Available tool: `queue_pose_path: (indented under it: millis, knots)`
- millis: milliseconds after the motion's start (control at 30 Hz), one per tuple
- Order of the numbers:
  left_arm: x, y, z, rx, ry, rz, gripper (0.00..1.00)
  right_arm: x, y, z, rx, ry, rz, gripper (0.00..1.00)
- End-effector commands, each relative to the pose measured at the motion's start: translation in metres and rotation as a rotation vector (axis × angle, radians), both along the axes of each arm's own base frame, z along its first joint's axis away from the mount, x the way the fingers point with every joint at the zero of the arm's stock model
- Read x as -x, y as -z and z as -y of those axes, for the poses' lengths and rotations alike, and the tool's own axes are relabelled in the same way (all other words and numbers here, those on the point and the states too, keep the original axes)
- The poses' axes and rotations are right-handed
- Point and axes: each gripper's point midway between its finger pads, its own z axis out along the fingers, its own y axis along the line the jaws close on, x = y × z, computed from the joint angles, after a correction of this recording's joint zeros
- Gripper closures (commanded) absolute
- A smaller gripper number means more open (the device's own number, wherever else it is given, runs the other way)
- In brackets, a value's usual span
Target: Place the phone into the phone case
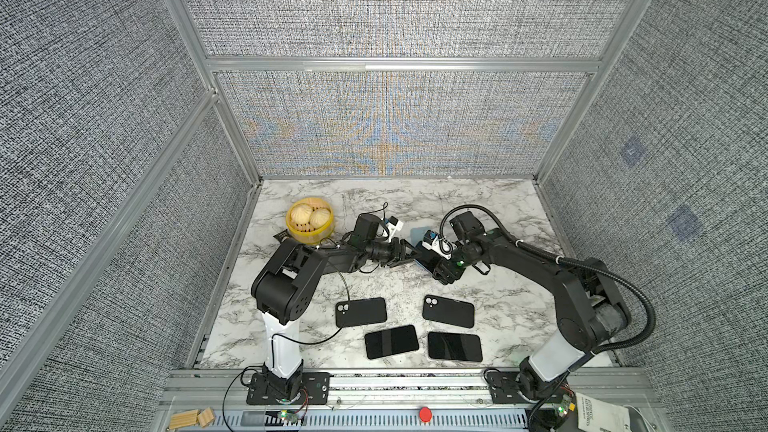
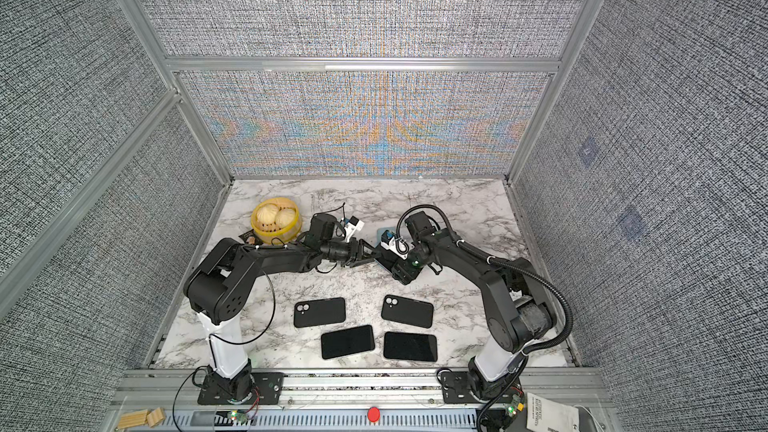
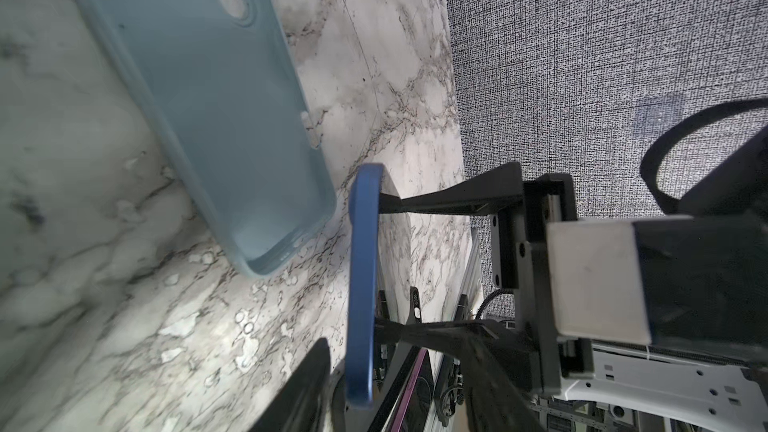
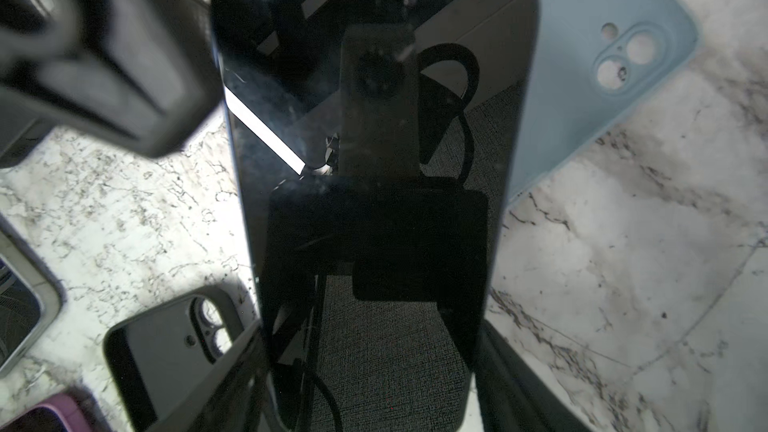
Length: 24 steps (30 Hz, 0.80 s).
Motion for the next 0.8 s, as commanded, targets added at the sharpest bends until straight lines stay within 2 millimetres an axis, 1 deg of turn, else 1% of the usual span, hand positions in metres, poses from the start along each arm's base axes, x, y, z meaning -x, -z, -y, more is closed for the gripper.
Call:
queue_pose_path:
  millis: [0,133,267,367,467,533,633,700,767]
  knots:
    - [-0.004,-0.005,0.004,0.029,0.009,0.026,0.55,-0.002,-0.006,-0.008,-0.034,-0.016,0.014,0.43]
    - [-0.005,-0.002,0.005,0.031,0.010,0.024,0.62,-0.001,-0.006,-0.009,-0.033,-0.021,0.011,0.44]
    - [-0.005,0.000,0.006,0.027,0.013,0.020,0.65,0.002,-0.005,-0.009,-0.024,-0.024,-0.001,0.45]
    - [-0.006,-0.001,0.007,0.028,0.019,0.024,0.71,0.003,-0.006,-0.008,-0.021,-0.024,0.003,0.45]
    - [-0.006,-0.004,0.007,0.026,0.021,0.030,0.80,0.002,-0.007,-0.008,-0.020,-0.017,0.008,0.45]
    - [-0.006,-0.005,0.007,0.027,0.022,0.031,0.89,0.002,-0.009,-0.007,-0.015,-0.006,0.005,0.45]
    - [-0.005,-0.007,0.007,0.030,0.026,0.033,0.93,0.002,-0.012,-0.006,0.003,0.017,-0.009,0.44]
    - [-0.005,-0.009,0.007,0.033,0.027,0.036,0.95,0.001,-0.014,-0.005,0.013,0.033,-0.017,0.42]
    - [-0.004,-0.011,0.007,0.035,0.030,0.037,0.97,0.002,-0.016,-0.004,0.018,0.058,-0.027,0.37]
